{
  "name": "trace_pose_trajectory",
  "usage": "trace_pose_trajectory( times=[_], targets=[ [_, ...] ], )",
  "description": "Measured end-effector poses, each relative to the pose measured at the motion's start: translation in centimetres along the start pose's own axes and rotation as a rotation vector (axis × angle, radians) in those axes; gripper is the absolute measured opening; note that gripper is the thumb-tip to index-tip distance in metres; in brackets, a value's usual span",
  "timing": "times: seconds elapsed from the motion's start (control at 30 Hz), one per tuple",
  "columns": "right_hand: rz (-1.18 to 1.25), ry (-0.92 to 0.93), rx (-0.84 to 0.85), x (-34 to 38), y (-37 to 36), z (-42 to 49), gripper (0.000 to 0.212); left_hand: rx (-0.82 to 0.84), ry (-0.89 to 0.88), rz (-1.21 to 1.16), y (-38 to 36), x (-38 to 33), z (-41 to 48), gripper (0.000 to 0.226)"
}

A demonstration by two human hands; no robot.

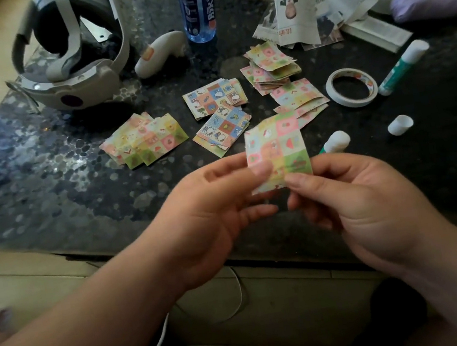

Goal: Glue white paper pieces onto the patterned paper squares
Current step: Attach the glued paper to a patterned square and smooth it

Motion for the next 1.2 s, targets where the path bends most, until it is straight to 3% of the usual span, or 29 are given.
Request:
trace_pose_trajectory(
  times=[0.13, 0.47, 0.6, 0.83, 0.97, 1.2],
  targets=[
    [-0.043, -0.026, 0.029, -0.3, -0.4, -0.2, 0.023, -0.097, -0.085, 0.159, -0.5, 1.1, 0.1, 0.033],
    [-0.027, -0.037, 0.038, -0.3, -0.9, -0.1, 0.016, -0.201, -0.127, 0.217, -0.5, 0.4, -0.1, 0.027],
    [-0.002, -0.081, 0.047, -0.3, -1.0, 0.0, 0.012, -0.196, -0.151, 0.22, -0.4, 0.3, -0.2, 0.039],
    [0.077, -0.153, 0.067, -0.7, -1.7, -0.3, 0.011, -0.212, -0.183, 0.135, -0.4, -0.7, -0.4, 0.016],
    [0.114, -0.114, 0.014, -1.1, -2.0, -0.6, 0.01, -0.312, -0.198, 0.116, -0.3, -1.0, -0.4, 0.014],
    [0.093, -0.091, -0.013, -1.5, -2.3, -1.0, 0.013, -0.292, -0.203, 0.07, -0.2, -1.3, -0.3, 0.017]
  ],
)
Point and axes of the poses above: each hand's wrist, its own z-axis towards the middle knuckle, its own y-axis out of the back of the hand, x = y × z, the point moved 1 cm from there along z, towards the middle knuckle, and after that the axes turned 5 degrees about -x, right-handed, at the moved point
